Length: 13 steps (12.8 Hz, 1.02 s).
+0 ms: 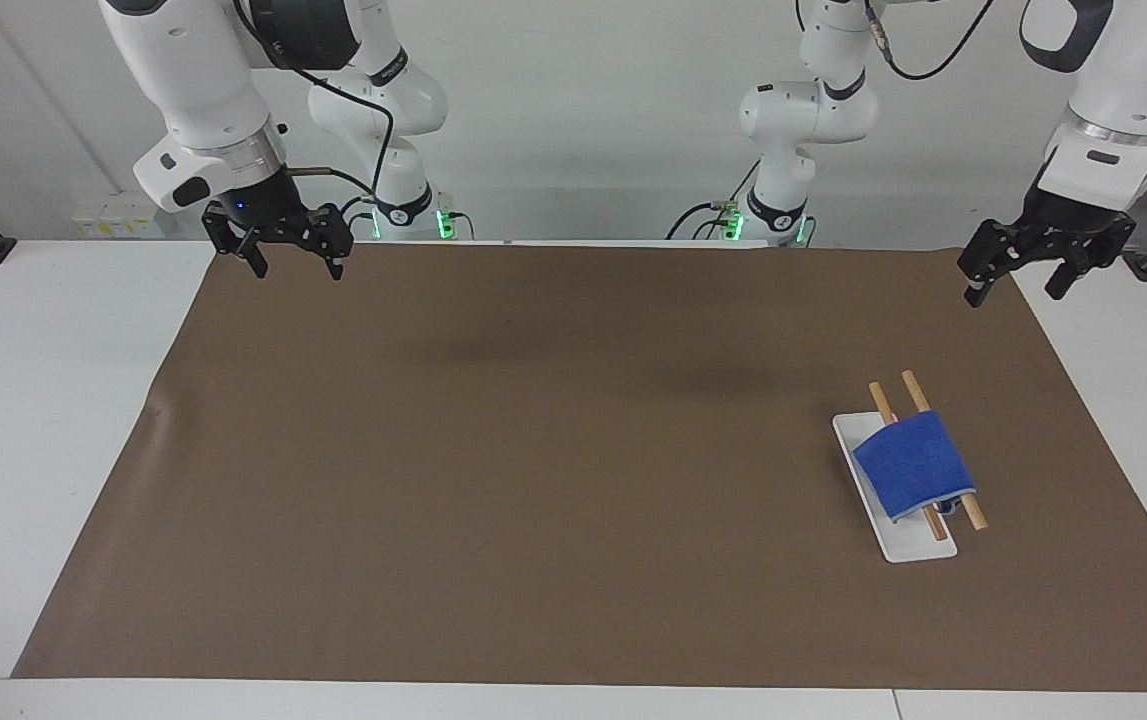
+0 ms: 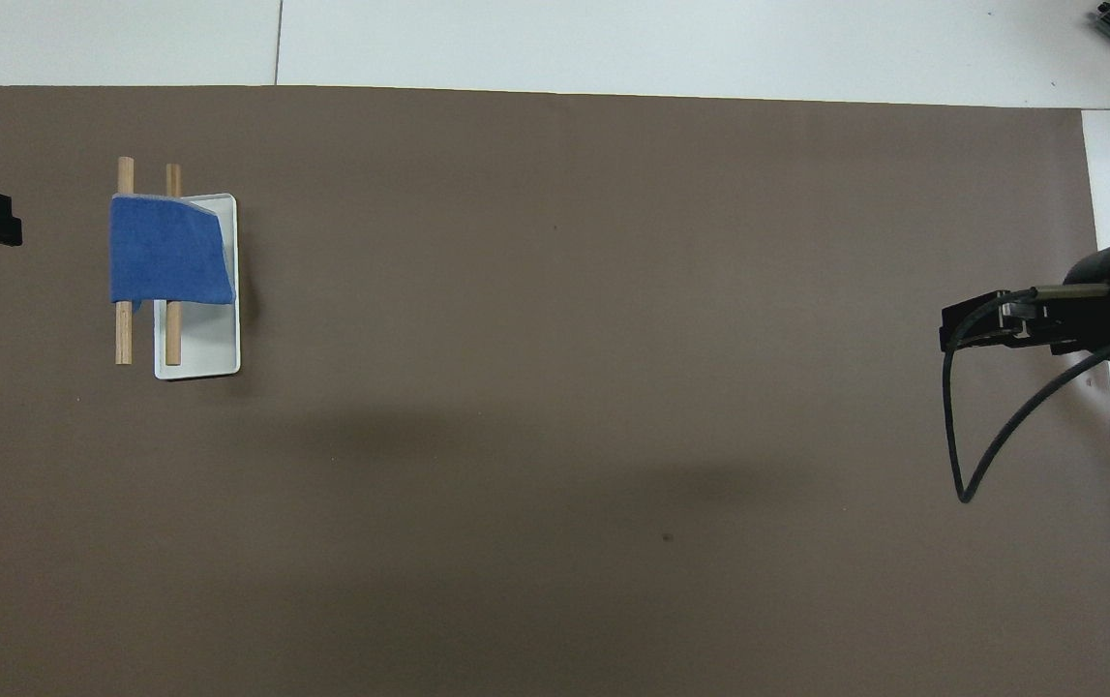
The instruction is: Right arm passes towel to left arm to hang
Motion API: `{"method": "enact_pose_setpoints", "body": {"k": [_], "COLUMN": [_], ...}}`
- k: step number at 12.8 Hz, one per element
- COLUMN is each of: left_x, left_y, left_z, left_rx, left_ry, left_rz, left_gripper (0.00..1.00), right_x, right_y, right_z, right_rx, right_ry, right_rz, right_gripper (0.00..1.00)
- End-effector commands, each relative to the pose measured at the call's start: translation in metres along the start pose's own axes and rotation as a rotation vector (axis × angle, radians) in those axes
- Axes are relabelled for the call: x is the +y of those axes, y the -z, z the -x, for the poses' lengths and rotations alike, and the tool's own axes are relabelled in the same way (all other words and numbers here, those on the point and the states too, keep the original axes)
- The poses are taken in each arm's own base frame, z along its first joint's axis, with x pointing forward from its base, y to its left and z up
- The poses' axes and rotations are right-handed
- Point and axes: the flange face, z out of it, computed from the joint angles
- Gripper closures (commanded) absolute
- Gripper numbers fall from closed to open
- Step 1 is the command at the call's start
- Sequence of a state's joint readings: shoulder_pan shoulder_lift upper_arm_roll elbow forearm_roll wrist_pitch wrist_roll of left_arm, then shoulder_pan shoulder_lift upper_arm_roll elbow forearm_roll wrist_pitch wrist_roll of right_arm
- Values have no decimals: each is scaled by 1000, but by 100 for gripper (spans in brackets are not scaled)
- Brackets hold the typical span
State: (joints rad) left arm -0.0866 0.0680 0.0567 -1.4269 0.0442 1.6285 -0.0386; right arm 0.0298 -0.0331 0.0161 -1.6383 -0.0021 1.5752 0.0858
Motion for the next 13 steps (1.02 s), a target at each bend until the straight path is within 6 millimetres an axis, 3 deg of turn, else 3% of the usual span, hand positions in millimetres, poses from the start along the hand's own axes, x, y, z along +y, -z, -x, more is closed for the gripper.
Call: {"method": "enact_pose_setpoints", "body": {"k": [1, 13], "left_x": [1, -2], "left_y": [0, -5], "left_z": [9, 14], "left_rx": [-14, -20], "left_ry": [7, 10], "left_rz": [37, 39], "left_gripper": [0, 0], "right_x": [4, 4], "right_y": [3, 3], "right_z": [4, 4], "right_rx": [-6, -6], "right_ry": [14, 14], "right_rz": [-5, -5], "right_gripper": [0, 0]}}
